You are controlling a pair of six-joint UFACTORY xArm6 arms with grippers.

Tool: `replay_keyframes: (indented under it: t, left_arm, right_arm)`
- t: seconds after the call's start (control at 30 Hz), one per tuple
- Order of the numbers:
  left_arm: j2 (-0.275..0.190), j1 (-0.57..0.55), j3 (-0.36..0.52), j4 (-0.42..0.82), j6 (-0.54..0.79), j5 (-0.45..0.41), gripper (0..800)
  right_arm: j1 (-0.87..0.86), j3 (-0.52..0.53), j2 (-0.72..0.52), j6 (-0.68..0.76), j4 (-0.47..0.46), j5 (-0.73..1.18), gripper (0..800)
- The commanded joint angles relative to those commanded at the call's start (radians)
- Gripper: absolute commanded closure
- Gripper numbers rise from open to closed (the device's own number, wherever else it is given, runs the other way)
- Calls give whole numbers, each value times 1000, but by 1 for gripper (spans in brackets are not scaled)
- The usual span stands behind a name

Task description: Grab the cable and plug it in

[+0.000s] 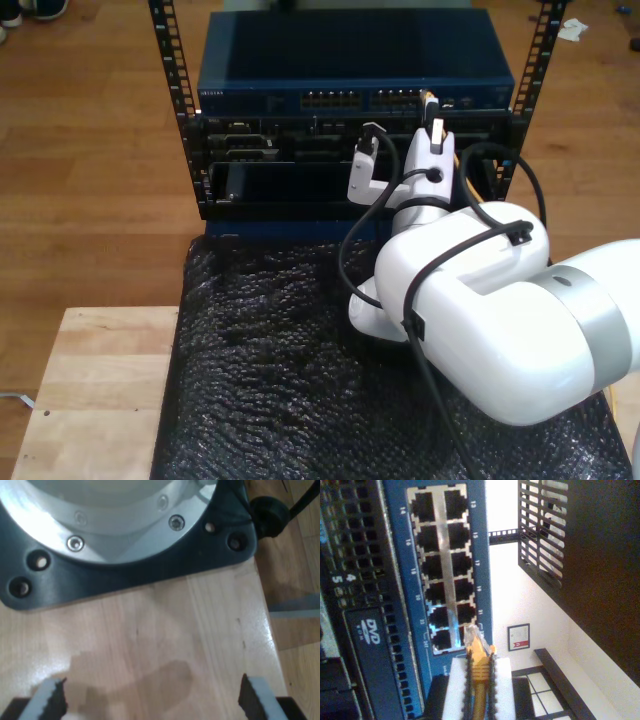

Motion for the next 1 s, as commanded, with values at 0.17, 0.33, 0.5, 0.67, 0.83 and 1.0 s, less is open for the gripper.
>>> replay_keyframes:
  t: [0.17, 0.33, 0.5, 0.67, 0.83, 1.0]
  left_arm:
    - [0, 0, 0, 0, 0, 0, 0]
    - [0, 0, 0, 0, 0, 0, 0]
    - [0, 0, 0, 0, 0, 0, 0]
    - [0, 0, 0, 0, 0, 0, 0]
    - [0, 0, 0, 0, 0, -2, 0]
    - [0, 0, 0, 0, 0, -2, 0]
  right_arm:
    - [0, 0, 2, 0, 0, 0, 800]
    - [0, 3, 3, 0, 0, 0, 800]
    - [-2, 6, 17, 2, 0, -2, 800]
    - [-3, 3, 17, 0, 0, -2, 800]
    - [-3, 2, 15, 0, 0, -2, 800]
    - [-3, 2, 15, -2, 0, 0, 800]
